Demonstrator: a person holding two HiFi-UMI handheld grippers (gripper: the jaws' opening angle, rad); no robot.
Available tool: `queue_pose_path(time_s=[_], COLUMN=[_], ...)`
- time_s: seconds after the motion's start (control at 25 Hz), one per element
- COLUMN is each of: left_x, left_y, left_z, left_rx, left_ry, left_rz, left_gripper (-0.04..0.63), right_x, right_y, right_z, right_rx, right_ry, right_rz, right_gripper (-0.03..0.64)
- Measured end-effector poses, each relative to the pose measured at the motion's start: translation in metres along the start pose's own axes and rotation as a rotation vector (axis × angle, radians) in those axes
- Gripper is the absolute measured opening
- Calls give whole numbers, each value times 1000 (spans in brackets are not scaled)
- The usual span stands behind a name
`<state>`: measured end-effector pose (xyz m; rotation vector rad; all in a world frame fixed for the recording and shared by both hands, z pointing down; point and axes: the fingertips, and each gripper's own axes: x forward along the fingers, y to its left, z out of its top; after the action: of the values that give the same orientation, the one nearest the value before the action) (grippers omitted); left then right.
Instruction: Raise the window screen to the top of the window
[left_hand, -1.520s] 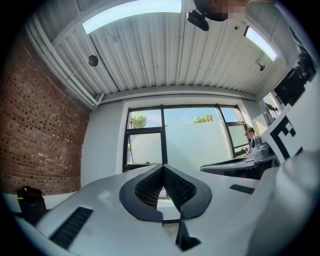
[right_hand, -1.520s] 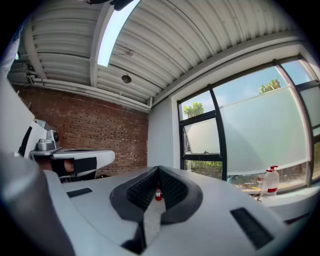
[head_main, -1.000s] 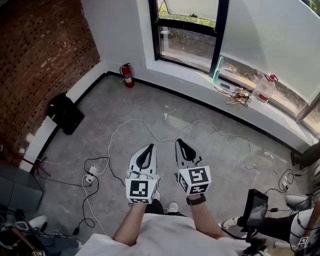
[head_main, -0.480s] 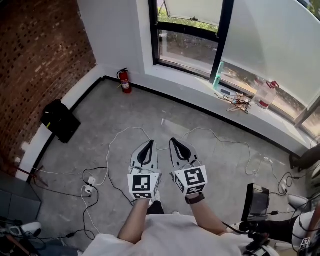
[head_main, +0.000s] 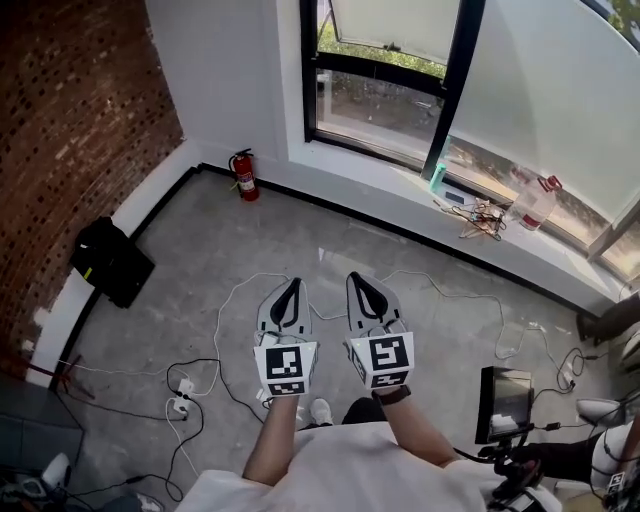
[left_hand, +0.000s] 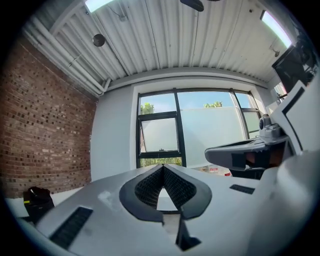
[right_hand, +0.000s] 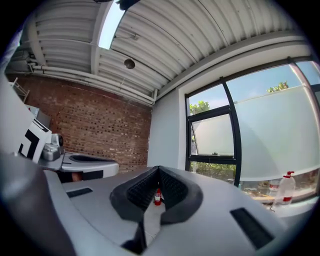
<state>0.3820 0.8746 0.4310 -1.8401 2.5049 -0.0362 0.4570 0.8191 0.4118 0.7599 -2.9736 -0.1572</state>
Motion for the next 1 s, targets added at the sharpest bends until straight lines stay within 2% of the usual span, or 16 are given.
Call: queue_pose_path(time_s=[0.12, 0.24, 0.32, 0.4, 0.48, 0.56, 0.64, 0.84, 1.0], left_x=[23, 44, 67, 97, 130, 167, 207, 300, 350], left_y=[12, 30, 39, 46, 53, 60, 66, 91, 94], left_z=[-11, -26, -33, -36, -37, -39, -37, -15, -24], left_rx=[-40, -51, -73, -90, -46, 29, 68, 87, 71], left_ry=[14, 58, 65, 56, 52, 68, 77, 31, 48], left_rz=[14, 120, 114, 71, 53, 68, 66, 66, 53], left_gripper=[0, 0, 0, 0, 0, 0, 0, 0, 0], right_x=[18, 45, 69, 95, 126, 161, 201, 293, 334], right_y=[5, -1, -15, -33, -52, -72, -94, -137, -172], right_z=[0, -19, -27, -31, -37, -43, -44, -24, -36], right_rx=[58, 96, 76, 66, 72, 77, 91, 87, 104], right_ry=[-44, 5, 23, 21, 19, 19, 21, -15, -10], right_rz=[78, 156, 126, 77, 53, 59, 73, 98, 126], right_gripper=[2, 2, 2, 2, 2, 2, 2, 2, 2])
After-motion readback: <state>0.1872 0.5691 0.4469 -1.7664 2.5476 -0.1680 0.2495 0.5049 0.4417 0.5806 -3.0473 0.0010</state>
